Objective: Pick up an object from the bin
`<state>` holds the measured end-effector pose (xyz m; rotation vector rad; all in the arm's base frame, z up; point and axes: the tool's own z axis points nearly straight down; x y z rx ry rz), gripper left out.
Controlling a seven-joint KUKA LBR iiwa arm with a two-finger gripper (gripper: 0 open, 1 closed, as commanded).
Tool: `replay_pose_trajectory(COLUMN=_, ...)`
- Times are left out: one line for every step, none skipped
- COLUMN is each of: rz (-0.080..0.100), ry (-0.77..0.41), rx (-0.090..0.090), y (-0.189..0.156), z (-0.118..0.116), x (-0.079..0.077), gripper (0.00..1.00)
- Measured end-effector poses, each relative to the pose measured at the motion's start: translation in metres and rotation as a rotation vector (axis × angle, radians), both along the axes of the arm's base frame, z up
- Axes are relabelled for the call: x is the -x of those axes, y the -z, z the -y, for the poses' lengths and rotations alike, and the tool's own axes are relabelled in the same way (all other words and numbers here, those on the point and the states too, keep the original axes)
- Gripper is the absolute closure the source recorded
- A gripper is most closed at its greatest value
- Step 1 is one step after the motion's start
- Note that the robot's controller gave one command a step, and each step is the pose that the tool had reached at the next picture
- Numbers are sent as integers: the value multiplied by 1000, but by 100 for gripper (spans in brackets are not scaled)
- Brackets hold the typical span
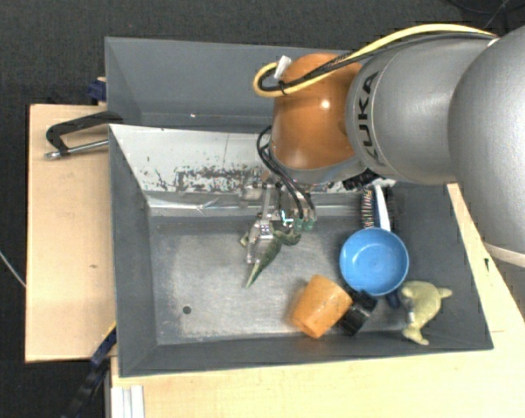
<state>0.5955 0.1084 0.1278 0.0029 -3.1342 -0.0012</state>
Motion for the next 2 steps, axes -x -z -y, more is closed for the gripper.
replay_pose_trajectory(rz=10, ry=258, rx=-2, y=53, z=67, x=20, gripper=0)
replay_pose_trajectory(rz=22, ry=350, rx=3, y=53, z=49, x=27, gripper=0)
